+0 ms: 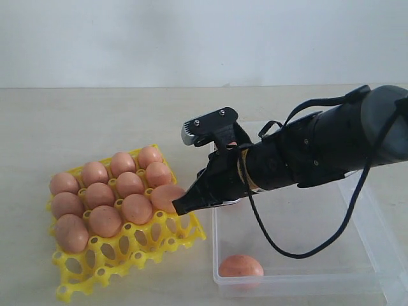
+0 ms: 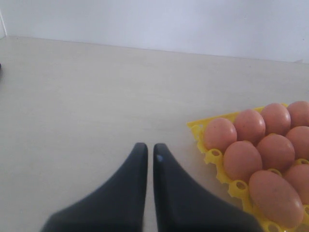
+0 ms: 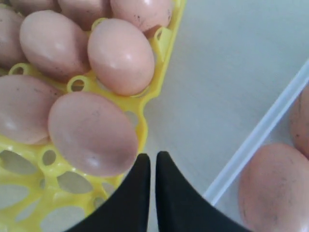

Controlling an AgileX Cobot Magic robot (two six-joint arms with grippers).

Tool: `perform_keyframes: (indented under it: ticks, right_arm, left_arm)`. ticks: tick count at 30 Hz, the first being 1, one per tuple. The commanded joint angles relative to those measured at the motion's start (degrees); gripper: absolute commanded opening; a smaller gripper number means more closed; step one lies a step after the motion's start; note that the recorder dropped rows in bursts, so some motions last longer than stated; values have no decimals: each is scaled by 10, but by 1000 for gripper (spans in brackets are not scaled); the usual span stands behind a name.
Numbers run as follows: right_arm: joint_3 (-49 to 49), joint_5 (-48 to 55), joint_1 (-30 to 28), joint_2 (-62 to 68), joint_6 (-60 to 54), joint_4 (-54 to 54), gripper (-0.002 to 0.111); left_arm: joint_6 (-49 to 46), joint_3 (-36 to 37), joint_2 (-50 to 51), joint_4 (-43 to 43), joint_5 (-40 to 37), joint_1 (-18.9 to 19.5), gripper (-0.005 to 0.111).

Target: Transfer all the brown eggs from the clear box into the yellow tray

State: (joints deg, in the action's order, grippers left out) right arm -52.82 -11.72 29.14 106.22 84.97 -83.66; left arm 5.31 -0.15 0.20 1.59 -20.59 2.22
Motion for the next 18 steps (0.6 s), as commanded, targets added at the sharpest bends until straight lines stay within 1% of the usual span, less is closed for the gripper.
perform_keyframes:
  ticks: [1,6,13,18]
  right_arm:
    - [0,-40,1,-4,-86,35,0]
    - [0,-36,1,-4,-150,124,0]
    - [1,-75,1,-4,-163,140,0]
    - [1,-36,1,-4,-163,146,0]
  left_arm:
    - [-3,1,-2,-1,2,2,4]
    - [-3,1,-2,-1,2,2,4]
    - [-3,1,-2,-1,2,2,4]
    - [-3,1,-2,-1,2,2,4]
